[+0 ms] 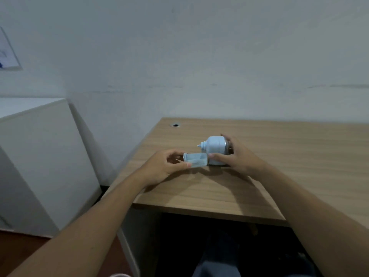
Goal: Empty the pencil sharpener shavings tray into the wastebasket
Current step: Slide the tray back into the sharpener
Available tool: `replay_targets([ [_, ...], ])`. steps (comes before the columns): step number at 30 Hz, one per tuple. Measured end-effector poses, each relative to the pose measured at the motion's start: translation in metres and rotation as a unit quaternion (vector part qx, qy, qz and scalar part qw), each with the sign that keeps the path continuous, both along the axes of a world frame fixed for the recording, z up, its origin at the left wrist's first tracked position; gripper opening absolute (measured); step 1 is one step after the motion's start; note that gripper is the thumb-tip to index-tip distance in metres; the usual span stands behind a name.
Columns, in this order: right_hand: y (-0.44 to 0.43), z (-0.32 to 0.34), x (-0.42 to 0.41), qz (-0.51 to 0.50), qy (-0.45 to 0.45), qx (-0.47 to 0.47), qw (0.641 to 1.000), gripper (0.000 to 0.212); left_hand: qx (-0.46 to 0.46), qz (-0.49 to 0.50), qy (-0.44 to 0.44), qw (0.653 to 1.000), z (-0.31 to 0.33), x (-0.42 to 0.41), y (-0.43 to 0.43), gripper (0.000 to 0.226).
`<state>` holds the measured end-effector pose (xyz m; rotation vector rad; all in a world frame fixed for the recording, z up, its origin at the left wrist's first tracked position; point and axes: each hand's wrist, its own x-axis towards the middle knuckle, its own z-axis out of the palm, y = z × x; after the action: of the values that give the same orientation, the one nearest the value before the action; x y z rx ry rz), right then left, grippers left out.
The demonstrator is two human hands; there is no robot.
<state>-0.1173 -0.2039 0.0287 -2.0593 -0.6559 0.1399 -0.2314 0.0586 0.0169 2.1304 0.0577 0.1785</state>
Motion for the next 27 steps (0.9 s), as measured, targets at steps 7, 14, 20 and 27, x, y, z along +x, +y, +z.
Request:
replay_targets([
  [7, -0.006, -0.015, 0.030, 0.056, -0.034, 0.051, 0.997, 0.056, 0.020, -0.009, 0.008, 1.000, -0.009, 0.035, 0.005, 0.051],
  [14, -0.010, -0.029, 0.048, 0.040, -0.019, 0.052, 0.998, 0.067, 0.031, -0.028, -0.025, 0.999, -0.017, 0.060, 0.003, 0.042],
  [20, -0.002, -0.038, 0.045, -0.001, -0.016, 0.066, 0.998, 0.071, 0.004, -0.014, -0.028, 1.000, -0.023, 0.077, -0.010, 0.066],
  [27, -0.002, -0.041, 0.045, -0.017, -0.015, 0.081, 0.996, 0.077, -0.007, -0.067, 0.019, 0.998, -0.019, 0.087, -0.041, 0.111],
])
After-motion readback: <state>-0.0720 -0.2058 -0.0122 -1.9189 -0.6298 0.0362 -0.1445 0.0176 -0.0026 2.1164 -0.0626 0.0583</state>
